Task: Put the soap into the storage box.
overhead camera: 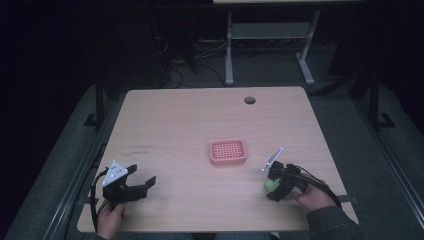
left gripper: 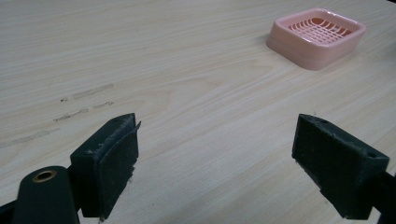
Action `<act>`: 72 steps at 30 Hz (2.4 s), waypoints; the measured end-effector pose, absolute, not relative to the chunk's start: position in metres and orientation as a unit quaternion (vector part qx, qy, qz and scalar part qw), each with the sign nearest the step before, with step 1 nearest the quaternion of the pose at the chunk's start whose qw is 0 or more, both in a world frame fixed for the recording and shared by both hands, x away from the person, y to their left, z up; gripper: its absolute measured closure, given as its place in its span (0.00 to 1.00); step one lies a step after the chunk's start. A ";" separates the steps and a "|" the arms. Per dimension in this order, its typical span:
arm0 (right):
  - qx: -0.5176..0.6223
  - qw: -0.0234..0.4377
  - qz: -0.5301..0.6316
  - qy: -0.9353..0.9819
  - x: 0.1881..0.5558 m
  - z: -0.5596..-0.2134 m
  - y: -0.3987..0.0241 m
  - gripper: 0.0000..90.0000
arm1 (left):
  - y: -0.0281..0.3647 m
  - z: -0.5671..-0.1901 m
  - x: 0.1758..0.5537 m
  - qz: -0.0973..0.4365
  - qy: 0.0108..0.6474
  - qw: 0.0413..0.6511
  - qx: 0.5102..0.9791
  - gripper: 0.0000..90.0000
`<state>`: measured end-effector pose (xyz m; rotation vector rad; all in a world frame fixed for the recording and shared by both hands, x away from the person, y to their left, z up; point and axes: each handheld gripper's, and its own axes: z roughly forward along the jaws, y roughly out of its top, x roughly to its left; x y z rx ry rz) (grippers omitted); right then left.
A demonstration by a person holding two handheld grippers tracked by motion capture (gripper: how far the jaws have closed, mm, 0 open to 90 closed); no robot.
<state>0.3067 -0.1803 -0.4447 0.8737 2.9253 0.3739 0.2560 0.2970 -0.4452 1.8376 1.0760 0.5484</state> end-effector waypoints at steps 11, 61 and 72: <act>0.280 0.041 0.127 0.951 0.307 -0.436 -0.178 0.29 | 0.297 -0.445 0.256 0.223 0.437 0.454 0.744 0.16; 0.246 0.032 0.153 0.957 0.369 -0.395 -0.136 0.29 | 0.297 -0.445 0.255 0.218 0.438 0.455 0.744 0.16; 0.237 0.033 0.151 0.959 0.381 -0.393 -0.118 0.29 | 0.297 -0.445 0.255 0.217 0.437 0.455 0.745 0.16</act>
